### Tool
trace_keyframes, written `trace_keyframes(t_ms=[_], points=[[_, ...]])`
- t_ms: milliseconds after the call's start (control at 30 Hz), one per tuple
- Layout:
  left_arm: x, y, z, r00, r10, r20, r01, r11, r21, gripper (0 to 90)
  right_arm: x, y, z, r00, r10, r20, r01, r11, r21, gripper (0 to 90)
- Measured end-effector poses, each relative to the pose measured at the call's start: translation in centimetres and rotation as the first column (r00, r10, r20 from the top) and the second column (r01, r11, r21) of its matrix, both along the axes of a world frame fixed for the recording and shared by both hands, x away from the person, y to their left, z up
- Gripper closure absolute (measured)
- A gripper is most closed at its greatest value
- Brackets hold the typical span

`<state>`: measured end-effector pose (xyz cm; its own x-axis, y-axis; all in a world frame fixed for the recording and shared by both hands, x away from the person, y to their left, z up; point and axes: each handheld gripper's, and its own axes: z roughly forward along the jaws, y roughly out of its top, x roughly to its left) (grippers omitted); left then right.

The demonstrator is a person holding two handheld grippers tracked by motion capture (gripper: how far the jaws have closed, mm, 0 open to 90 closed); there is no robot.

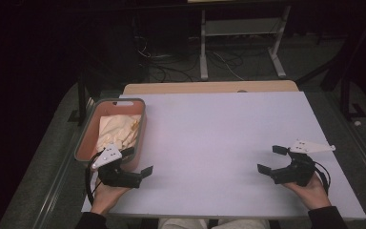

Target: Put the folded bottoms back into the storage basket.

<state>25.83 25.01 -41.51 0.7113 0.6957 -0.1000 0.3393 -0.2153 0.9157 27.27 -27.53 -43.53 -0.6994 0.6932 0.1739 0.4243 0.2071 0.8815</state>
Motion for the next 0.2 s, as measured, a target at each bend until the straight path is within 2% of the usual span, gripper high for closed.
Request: trace_keyframes(t_ms=[200], points=[[0.04, 0.03, -0.03, 1.0, -0.001, -0.001, 0.001, 1.0, -0.004, 0.0, -0.65, -0.51, -0.32, 0.9999, -0.009, 0.007, 0.009, 1.0, -0.025, 0.0]])
